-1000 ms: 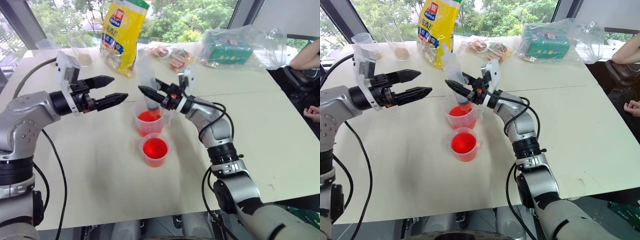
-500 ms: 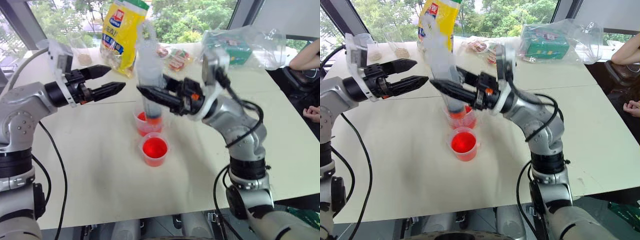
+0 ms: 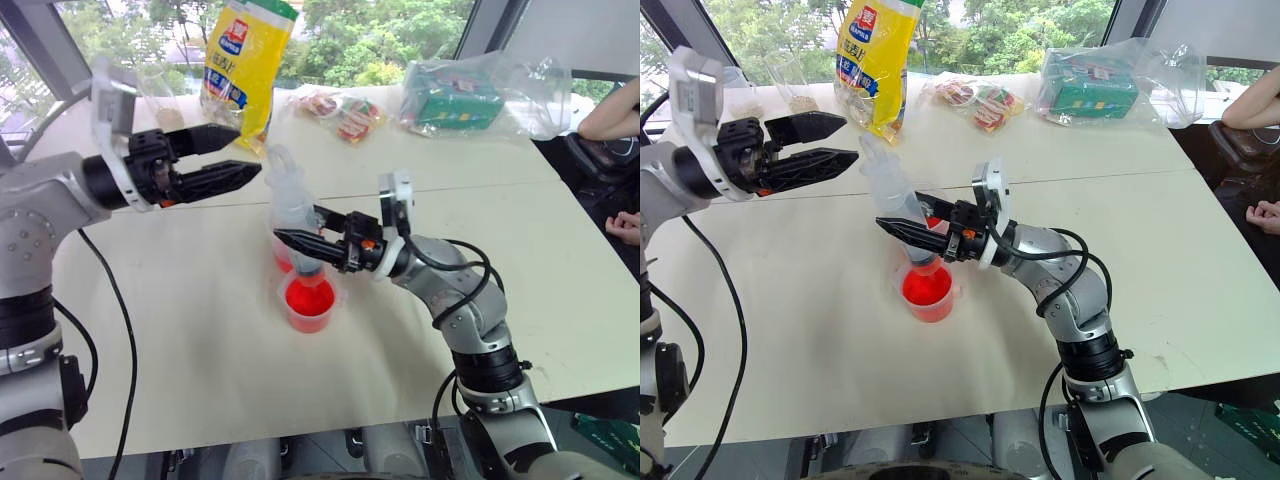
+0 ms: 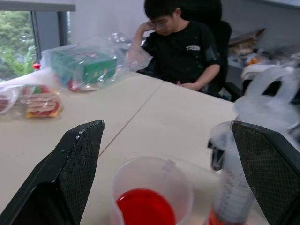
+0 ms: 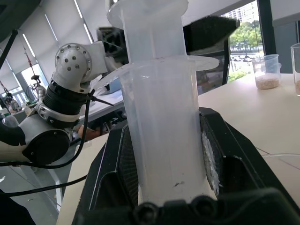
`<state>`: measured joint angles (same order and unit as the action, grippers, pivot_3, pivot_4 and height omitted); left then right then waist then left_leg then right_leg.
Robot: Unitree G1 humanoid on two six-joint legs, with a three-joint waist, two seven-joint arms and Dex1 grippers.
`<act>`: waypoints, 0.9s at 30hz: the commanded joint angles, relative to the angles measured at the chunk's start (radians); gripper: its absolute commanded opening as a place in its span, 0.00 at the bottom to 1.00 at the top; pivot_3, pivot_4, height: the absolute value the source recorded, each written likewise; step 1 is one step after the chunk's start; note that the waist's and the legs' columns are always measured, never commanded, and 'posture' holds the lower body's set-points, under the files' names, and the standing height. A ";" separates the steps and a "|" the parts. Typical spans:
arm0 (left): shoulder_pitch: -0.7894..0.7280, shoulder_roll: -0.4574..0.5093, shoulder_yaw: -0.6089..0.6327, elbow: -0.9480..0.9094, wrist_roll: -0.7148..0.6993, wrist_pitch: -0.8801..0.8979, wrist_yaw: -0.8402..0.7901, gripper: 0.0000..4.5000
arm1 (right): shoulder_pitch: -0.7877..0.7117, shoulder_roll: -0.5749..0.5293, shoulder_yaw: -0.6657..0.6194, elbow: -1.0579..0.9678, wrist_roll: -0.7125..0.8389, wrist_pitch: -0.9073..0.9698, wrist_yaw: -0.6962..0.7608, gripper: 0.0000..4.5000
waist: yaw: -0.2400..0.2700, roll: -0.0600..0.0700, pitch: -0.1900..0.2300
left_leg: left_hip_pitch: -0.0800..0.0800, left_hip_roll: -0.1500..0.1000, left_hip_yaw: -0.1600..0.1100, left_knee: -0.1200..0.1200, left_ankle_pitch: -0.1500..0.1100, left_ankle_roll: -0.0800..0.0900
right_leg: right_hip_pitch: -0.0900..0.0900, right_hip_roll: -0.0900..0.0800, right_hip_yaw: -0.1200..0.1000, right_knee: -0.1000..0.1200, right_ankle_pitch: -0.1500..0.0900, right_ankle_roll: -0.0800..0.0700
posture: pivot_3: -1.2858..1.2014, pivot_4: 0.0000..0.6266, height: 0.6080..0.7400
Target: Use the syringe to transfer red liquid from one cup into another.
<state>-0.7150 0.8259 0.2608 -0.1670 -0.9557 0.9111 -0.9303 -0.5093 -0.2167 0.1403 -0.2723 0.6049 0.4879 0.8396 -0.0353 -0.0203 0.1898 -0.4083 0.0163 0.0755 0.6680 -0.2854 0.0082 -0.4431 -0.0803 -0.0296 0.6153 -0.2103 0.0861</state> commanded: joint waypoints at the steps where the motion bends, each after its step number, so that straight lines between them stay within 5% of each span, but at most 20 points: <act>1: -0.032 0.010 0.027 -0.034 -0.041 0.009 -0.001 0.99 | -0.014 0.002 -0.006 -0.030 0.017 -0.008 0.000 0.32 | 0.001 0.000 0.000 | 0.000 0.000 0.000 0.000 0.000 0.000 | 0.000 0.000 0.000 0.000 0.000 0.000 | 0.52 0.24 1.00; 13: -0.073 -0.097 -0.049 -0.041 -0.015 -0.022 0.057 0.99 | -0.022 -0.014 -0.010 -0.037 0.023 0.007 0.001 0.32 | 0.018 0.000 0.000 | 0.000 0.000 0.000 0.001 0.000 0.000 | 0.000 0.000 0.000 0.001 0.000 0.000 | 0.52 0.24 1.00; 16: -0.076 -0.119 -0.061 -0.057 -0.021 -0.018 0.065 0.81 | -0.023 -0.018 -0.010 -0.036 0.022 0.007 0.000 0.32 | 0.021 0.000 0.000 | 0.000 0.000 0.000 0.001 0.000 0.000 | 0.000 0.000 0.000 0.001 0.000 0.000 | 0.52 0.24 1.00; 23: -0.081 -0.135 -0.067 -0.078 -0.060 0.010 0.059 0.03 | -0.027 -0.027 -0.015 -0.037 0.023 0.011 0.000 0.32 | 0.021 0.000 0.000 | 0.000 0.000 0.000 0.001 0.000 -0.001 | 0.001 0.000 0.000 0.001 0.000 0.000 | 0.52 0.24 1.00; 27: -0.084 -0.133 -0.075 -0.089 -0.073 0.022 0.053 0.01 | -0.034 -0.030 -0.023 -0.046 0.032 0.025 -0.006 0.32 | 0.021 0.000 0.000 | 0.001 0.000 0.000 0.001 0.000 -0.001 | 0.001 0.001 0.000 0.002 0.000 0.000 | 0.52 0.24 1.00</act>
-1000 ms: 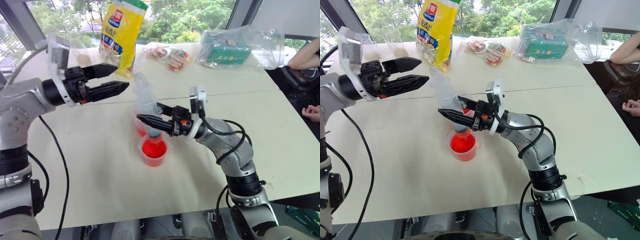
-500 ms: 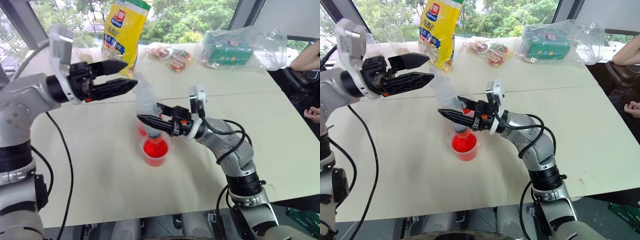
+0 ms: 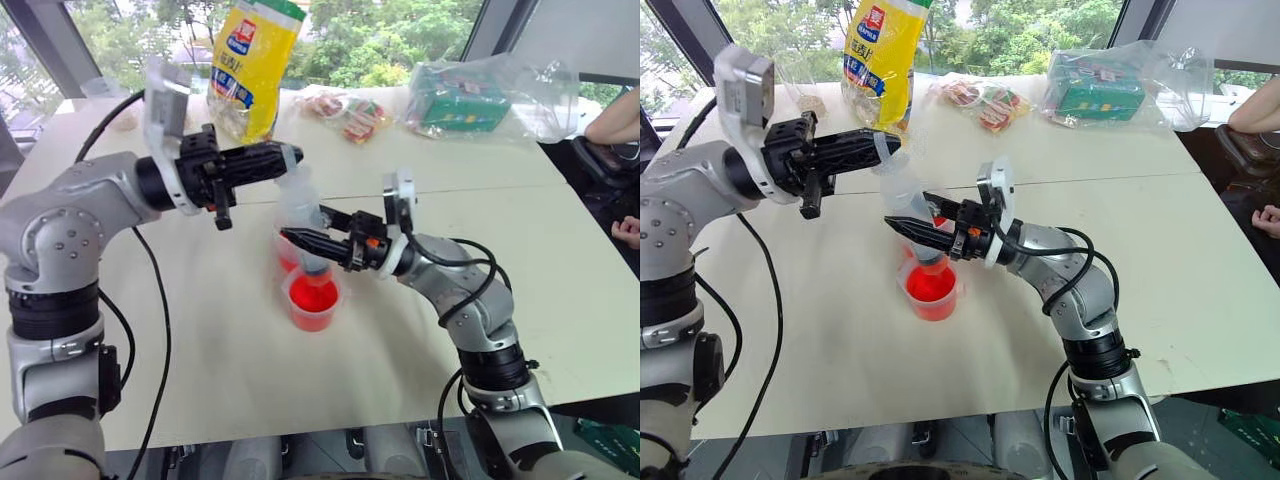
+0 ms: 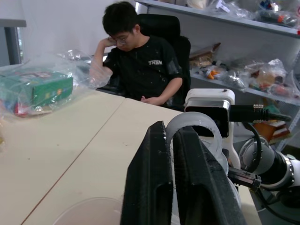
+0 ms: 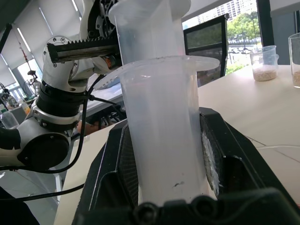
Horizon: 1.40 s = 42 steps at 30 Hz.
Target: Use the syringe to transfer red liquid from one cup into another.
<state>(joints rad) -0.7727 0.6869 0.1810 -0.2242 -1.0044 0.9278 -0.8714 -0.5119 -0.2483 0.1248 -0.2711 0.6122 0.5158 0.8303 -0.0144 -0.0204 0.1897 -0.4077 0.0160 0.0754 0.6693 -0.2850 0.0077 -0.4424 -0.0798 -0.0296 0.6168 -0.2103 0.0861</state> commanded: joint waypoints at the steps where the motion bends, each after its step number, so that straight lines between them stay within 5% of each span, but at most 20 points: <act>1: -0.024 0.009 -0.001 -0.037 -0.019 0.005 -0.011 0.01 | -0.033 0.002 -0.010 -0.053 0.032 0.005 -0.001 0.32 | 0.000 0.000 0.000 | 0.000 0.000 0.000 0.000 0.000 0.000 | 0.000 0.000 0.000 0.000 0.000 0.000 | 0.52 0.24 1.00; 34: 0.074 0.029 -0.055 -0.105 0.023 -0.004 -0.009 0.01 | -0.131 0.022 -0.118 -0.148 0.244 0.183 -0.159 0.32 | 0.001 0.000 0.000 | -0.001 0.000 -0.001 0.013 -0.001 0.002 | 0.002 0.000 0.000 0.008 0.000 0.000 | 0.52 0.24 1.00; 37: 0.046 0.048 -0.023 -0.060 0.027 -0.002 -0.001 0.21 | -0.125 0.019 -0.118 -0.151 0.260 0.200 -0.170 0.32 | 0.001 0.000 0.000 | 0.000 0.000 -0.001 0.014 -0.001 0.002 | 0.002 0.000 0.000 0.010 0.000 0.000 | 0.52 0.24 1.00; 42: 0.024 0.085 0.028 -0.011 0.028 -0.004 -0.001 0.73 | -0.115 0.009 -0.122 -0.156 0.284 0.218 -0.185 0.32 | -0.001 0.000 0.000 | 0.000 0.000 -0.001 0.014 -0.001 0.002 | 0.002 0.000 0.000 0.012 0.000 0.000 | 0.52 0.24 1.00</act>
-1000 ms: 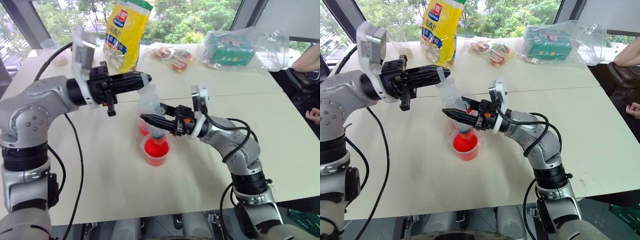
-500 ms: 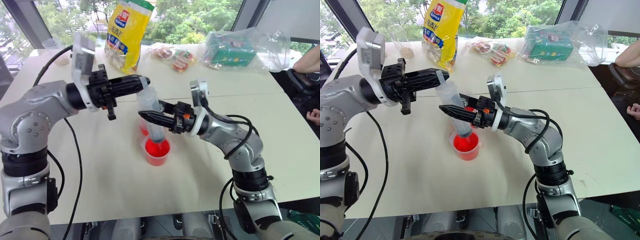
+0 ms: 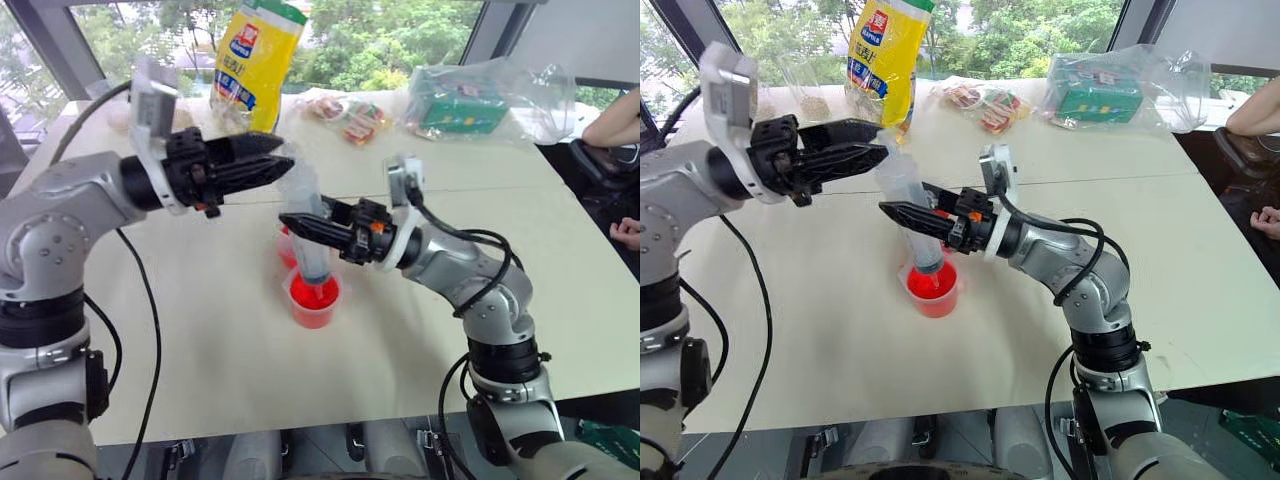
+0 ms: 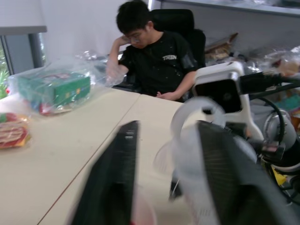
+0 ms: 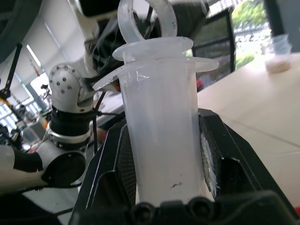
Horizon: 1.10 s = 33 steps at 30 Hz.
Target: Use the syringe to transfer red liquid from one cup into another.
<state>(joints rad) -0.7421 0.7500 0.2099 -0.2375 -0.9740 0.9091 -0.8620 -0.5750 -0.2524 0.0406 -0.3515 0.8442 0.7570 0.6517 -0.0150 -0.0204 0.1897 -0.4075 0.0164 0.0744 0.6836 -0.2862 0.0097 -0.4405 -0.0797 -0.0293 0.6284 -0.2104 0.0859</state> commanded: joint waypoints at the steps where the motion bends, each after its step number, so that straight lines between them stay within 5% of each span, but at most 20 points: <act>1: -0.008 0.031 0.010 0.011 0.002 0.012 -0.012 0.85 | -0.052 0.011 -0.040 -0.076 0.057 -0.020 -0.009 0.32 | -0.001 0.000 0.000 | 0.000 0.000 0.000 0.000 0.000 0.000 | 0.000 0.000 0.000 0.000 0.000 0.000 | 0.52 0.24 1.00; 3: -0.002 0.059 0.034 0.026 0.015 0.000 -0.022 0.98 | -0.052 0.007 -0.046 -0.076 0.064 -0.015 -0.014 0.32 | -0.001 0.000 0.000 | 0.000 0.000 0.000 0.000 0.000 0.000 | 0.000 0.000 0.000 0.000 0.000 0.000 | 0.52 0.24 1.00; 16: 0.107 0.102 0.100 -0.016 0.009 -0.022 -0.011 0.98 | -0.143 -0.016 -0.136 -0.025 0.138 0.047 -0.173 0.32 | 0.000 0.000 0.000 | 0.000 0.000 0.000 0.000 0.000 0.000 | -0.001 -0.001 0.000 0.000 0.000 0.000 | 0.52 0.24 1.00; 23: 0.221 0.081 0.105 -0.116 -0.003 -0.025 0.028 0.98 | -0.299 -0.182 -0.326 0.243 0.243 0.455 -0.544 0.32 | 0.004 0.000 0.000 | -0.001 0.000 0.000 0.000 0.000 0.000 | -0.001 -0.002 0.000 0.000 -0.002 -0.004 | 0.52 0.24 1.00; 33: 0.347 0.051 0.072 -0.200 0.052 -0.080 0.064 0.98 | -0.262 -0.304 -0.290 0.464 0.077 0.767 -0.614 0.32 | -0.003 0.000 0.000 | -0.002 0.000 0.001 -0.001 -0.001 0.002 | -0.002 -0.001 0.001 -0.002 -0.002 -0.004 | 0.52 0.24 1.00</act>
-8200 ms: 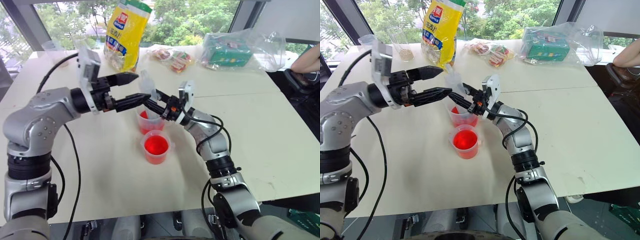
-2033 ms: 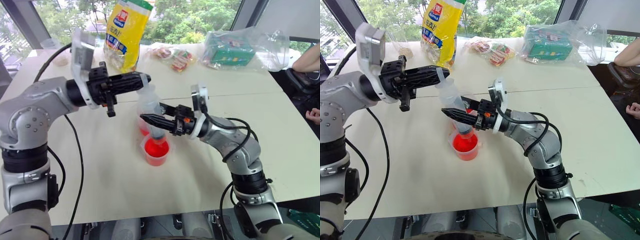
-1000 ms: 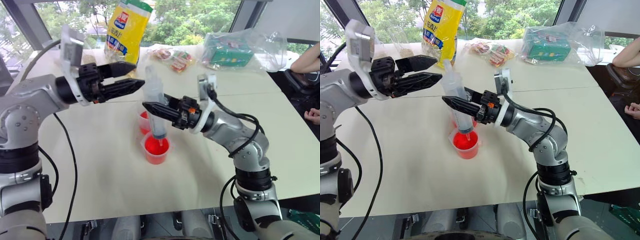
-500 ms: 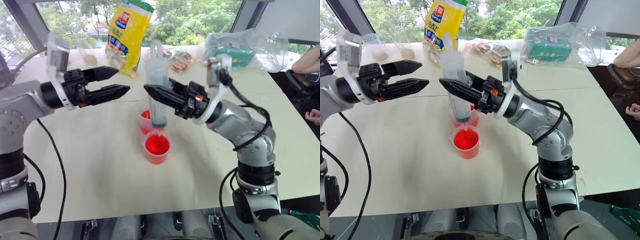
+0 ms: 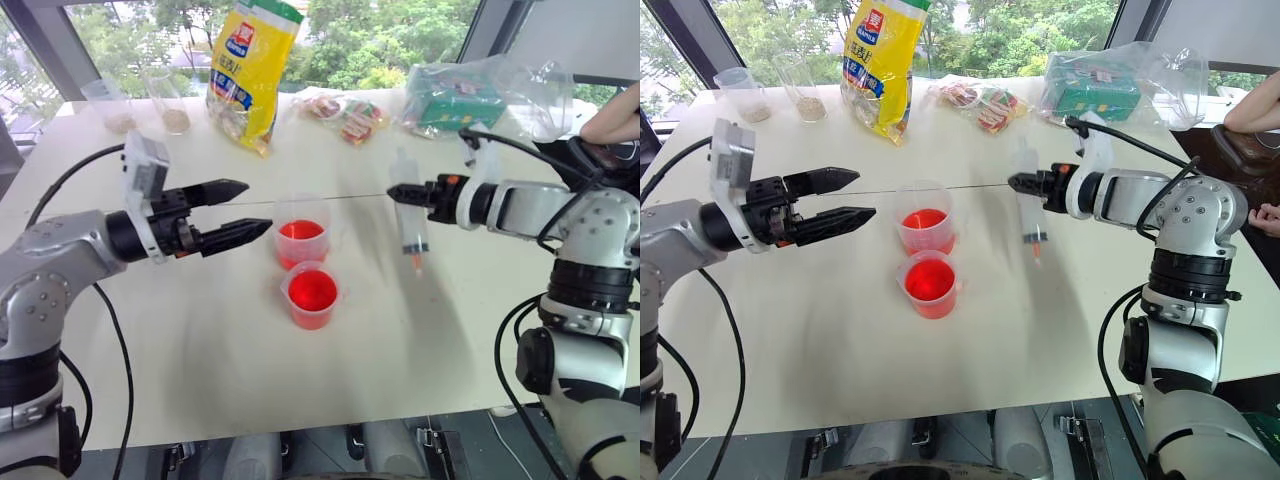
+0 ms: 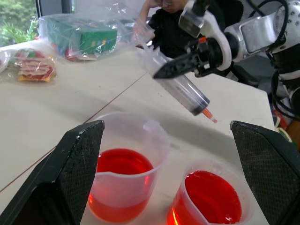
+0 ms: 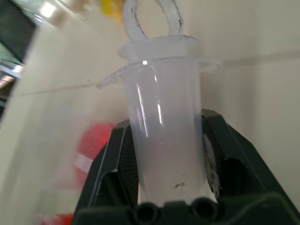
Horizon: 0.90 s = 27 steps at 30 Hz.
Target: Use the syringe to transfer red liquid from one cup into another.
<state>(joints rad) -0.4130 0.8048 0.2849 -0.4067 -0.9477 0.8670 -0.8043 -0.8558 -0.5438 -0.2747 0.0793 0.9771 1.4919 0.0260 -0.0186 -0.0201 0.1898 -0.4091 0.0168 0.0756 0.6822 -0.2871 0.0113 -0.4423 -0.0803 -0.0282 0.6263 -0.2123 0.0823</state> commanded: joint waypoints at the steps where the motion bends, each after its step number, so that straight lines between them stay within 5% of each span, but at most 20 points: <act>1: 0.026 -0.007 -0.006 -0.034 0.031 -0.043 0.011 0.98 | 0.028 -0.010 0.033 0.051 -0.079 0.037 0.017 0.32 | 0.002 0.000 0.000 | 0.000 0.000 0.000 0.000 0.000 0.000 | 0.000 0.000 0.000 0.000 0.000 0.000 | 0.52 0.24 1.00; 9: 0.085 -0.003 0.000 -0.085 0.032 -0.049 0.024 0.98 | 0.074 -0.021 0.132 0.122 -0.228 -0.010 0.124 0.32 | 0.002 0.000 0.000 | -0.001 0.000 0.000 0.000 0.000 0.001 | 0.001 0.000 0.000 -0.004 0.001 0.001 | 0.52 0.24 1.00; 15: 0.102 -0.002 0.007 -0.106 0.023 -0.044 0.042 1.00 | 0.071 -0.020 0.121 0.117 -0.275 -0.010 0.185 0.94 | 0.004 -0.001 0.000 | 0.000 0.000 0.000 0.000 0.000 0.001 | 0.003 0.001 0.000 -0.007 0.001 0.001 | 0.52 0.24 1.00; 16: 0.104 -0.001 0.008 -0.108 0.021 -0.043 0.044 1.00 | 0.069 -0.025 0.122 0.103 -0.273 -0.005 0.198 0.98 | 0.005 -0.001 0.000 | 0.000 0.000 0.000 0.001 -0.001 0.001 | 0.004 0.001 0.000 -0.007 0.001 0.001 | 0.52 0.24 1.00; 27: 0.155 0.061 0.059 -0.110 0.019 -0.037 0.033 1.00 | 0.129 -0.260 0.015 -0.339 -0.053 0.050 0.522 0.98 | 0.005 0.001 0.000 | -0.001 0.000 0.000 -0.002 -0.002 0.004 | 0.002 0.001 0.000 -0.010 0.001 0.002 | 0.52 0.24 1.00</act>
<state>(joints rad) -0.2653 0.8508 0.3060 -0.4940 -0.9258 0.8413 -0.7623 -0.7227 -0.7789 -0.2136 -0.1906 0.8667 1.5394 0.4937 -0.0139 -0.0194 0.1902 -0.4106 0.0170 0.0754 0.6804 -0.2894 0.0154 -0.4400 -0.0797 -0.0286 0.6159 -0.2115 0.0844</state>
